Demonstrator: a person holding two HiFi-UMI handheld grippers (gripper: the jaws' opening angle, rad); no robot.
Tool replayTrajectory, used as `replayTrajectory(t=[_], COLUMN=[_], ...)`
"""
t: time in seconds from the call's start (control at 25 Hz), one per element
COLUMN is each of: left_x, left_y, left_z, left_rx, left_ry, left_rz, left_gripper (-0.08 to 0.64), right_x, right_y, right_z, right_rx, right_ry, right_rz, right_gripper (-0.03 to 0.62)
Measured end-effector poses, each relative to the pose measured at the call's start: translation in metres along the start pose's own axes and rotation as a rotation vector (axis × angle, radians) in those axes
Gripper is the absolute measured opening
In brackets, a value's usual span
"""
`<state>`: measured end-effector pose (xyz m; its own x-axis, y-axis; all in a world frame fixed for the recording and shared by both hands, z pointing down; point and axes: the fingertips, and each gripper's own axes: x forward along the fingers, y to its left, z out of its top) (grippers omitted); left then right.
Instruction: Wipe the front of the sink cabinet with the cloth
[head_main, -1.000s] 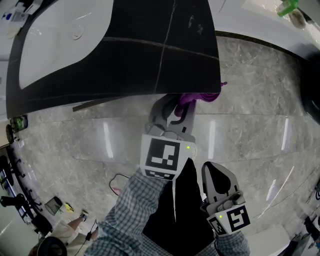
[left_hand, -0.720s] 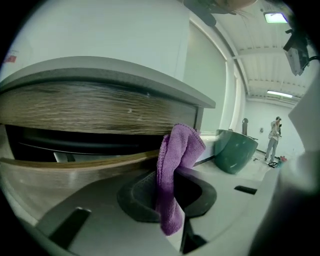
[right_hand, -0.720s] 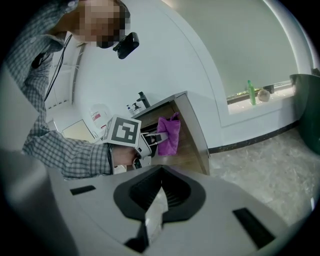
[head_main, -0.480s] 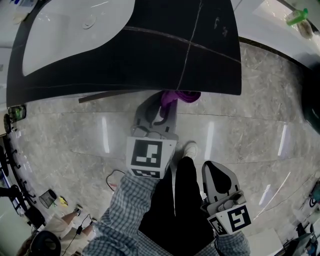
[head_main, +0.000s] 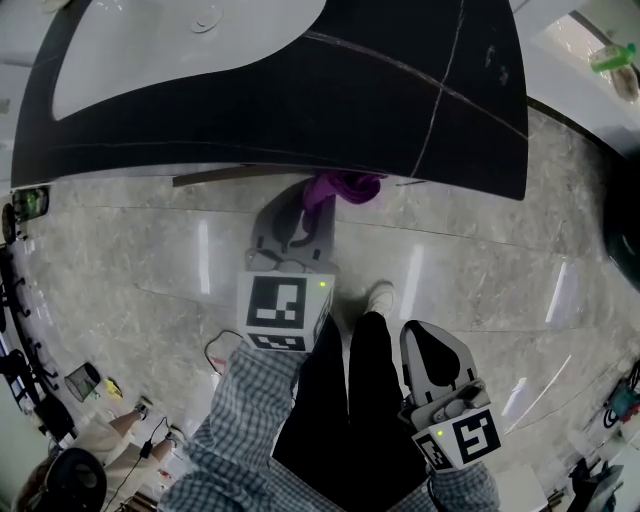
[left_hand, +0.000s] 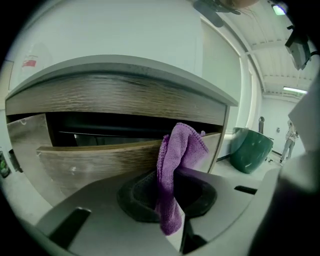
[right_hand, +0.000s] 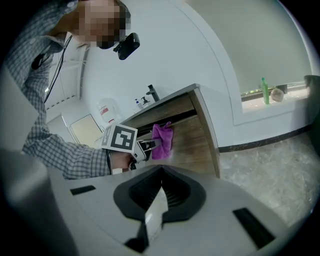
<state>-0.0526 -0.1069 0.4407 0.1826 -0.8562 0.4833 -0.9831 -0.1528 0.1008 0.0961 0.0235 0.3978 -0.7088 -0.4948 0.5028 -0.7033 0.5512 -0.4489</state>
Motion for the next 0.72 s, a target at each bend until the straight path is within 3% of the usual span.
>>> replayTrajectory(t=[0.72], left_x=[-0.038], left_y=[0.096], left_z=[-0.029], left_rx=[-0.057], left_ry=[0.017], left_rz=[0.157], left_gripper=[0.054], right_x=[0.03], right_y=[0.044], right_z=[-0.011], right_rx=[-0.034], right_ry=[0.048], right_rz=[0.058], right_gripper=[0.017])
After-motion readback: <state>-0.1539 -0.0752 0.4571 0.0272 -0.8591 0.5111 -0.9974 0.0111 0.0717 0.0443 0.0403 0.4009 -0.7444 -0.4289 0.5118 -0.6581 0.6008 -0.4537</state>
